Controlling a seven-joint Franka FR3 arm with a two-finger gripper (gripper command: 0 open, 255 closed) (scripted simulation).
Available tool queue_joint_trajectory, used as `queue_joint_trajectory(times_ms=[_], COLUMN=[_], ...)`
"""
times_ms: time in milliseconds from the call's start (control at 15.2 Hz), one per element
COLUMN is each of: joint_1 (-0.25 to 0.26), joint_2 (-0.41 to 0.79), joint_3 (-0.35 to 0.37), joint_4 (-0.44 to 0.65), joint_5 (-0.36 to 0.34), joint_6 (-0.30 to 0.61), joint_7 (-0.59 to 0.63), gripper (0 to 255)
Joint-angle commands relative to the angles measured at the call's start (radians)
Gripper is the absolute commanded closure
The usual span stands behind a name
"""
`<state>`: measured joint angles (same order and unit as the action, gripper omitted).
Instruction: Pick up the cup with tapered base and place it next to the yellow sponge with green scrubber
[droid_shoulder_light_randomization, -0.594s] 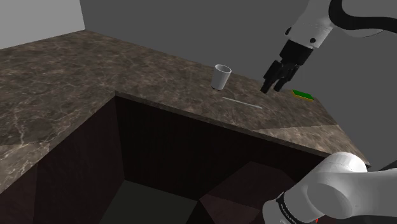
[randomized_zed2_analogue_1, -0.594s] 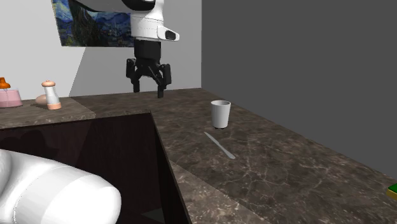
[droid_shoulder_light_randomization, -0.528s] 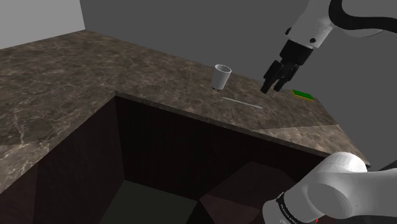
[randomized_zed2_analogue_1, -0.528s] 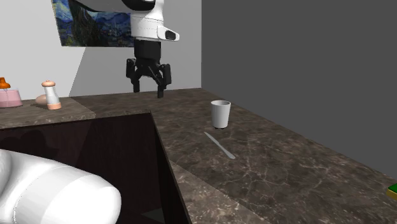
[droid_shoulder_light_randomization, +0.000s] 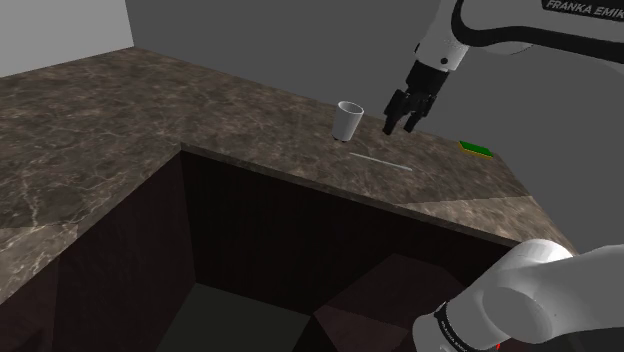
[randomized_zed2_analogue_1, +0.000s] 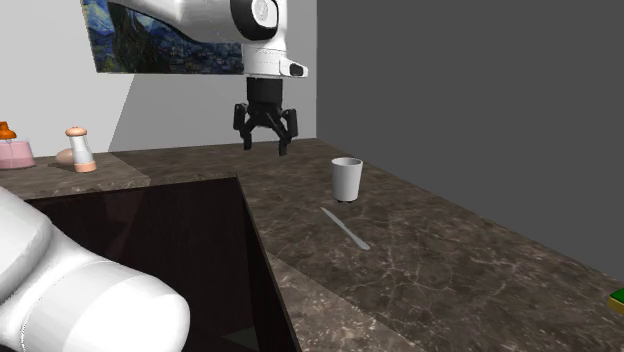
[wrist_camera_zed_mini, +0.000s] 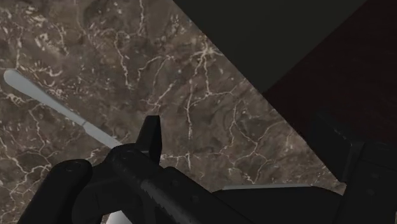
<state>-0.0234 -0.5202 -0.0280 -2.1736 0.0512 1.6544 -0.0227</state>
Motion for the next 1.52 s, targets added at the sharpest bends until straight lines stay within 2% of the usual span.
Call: queue_joint_trajectory(times_ms=[0, 660, 990, 1254, 1320, 1452], joint_1=[-0.004, -0.020, -0.028, -0.036, -0.037, -0.037], joint_2=[0.084, 0.467, 0.670, 0.848, 0.871, 0.868], joint_3=[-0.006, -0.024, -0.032, -0.039, -0.040, -0.040], joint_4=[0.052, 0.356, 0.568, 0.783, 0.812, 0.781], joint_5=[-0.013, -0.062, -0.081, -0.092, -0.093, -0.094], joint_6=[0.031, 0.105, 0.094, 0.057, 0.050, 0.078], joint_7=[-0.012, -0.047, -0.062, -0.075, -0.077, -0.077], gripper=[0, 0, 0, 0, 0, 0])
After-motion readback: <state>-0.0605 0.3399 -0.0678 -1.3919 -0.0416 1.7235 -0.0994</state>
